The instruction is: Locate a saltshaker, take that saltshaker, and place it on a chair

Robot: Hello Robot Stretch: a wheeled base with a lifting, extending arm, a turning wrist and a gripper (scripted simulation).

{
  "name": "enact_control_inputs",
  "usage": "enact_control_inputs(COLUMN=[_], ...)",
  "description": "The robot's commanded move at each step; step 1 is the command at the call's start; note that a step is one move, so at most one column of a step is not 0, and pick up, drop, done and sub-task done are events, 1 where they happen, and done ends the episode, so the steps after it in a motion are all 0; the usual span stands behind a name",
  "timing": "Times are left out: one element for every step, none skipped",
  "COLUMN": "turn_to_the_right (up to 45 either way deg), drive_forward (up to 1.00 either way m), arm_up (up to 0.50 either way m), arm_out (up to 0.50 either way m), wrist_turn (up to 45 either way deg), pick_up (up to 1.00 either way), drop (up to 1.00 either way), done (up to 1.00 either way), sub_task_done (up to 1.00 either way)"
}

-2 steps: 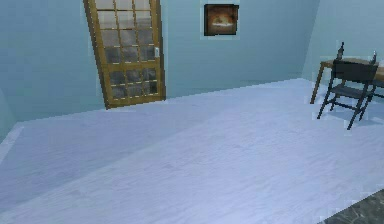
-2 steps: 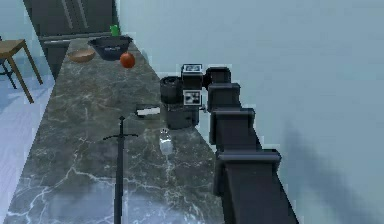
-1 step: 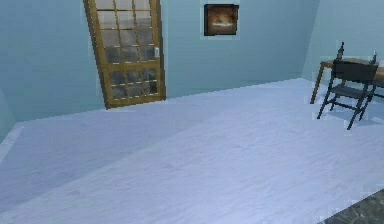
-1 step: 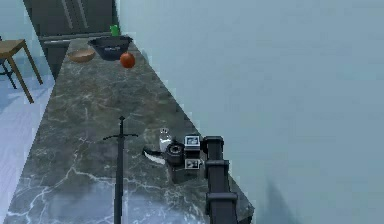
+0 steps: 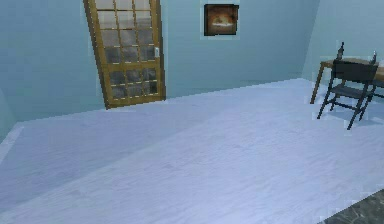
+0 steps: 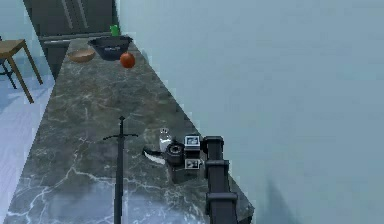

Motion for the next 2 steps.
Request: enact_control_inputs(turn_to_the_right=[0.0, 0.0], drive_forward=[0.0, 0.0], arm_up=[0.1, 0.06], arm_out=[0.0, 0.0], wrist_turn=[0.0, 0.0], pick_up=[0.0, 0.0], drop=[0.0, 0.0], done=[0.0, 0.0], sub_task_done=[0.0, 0.0])
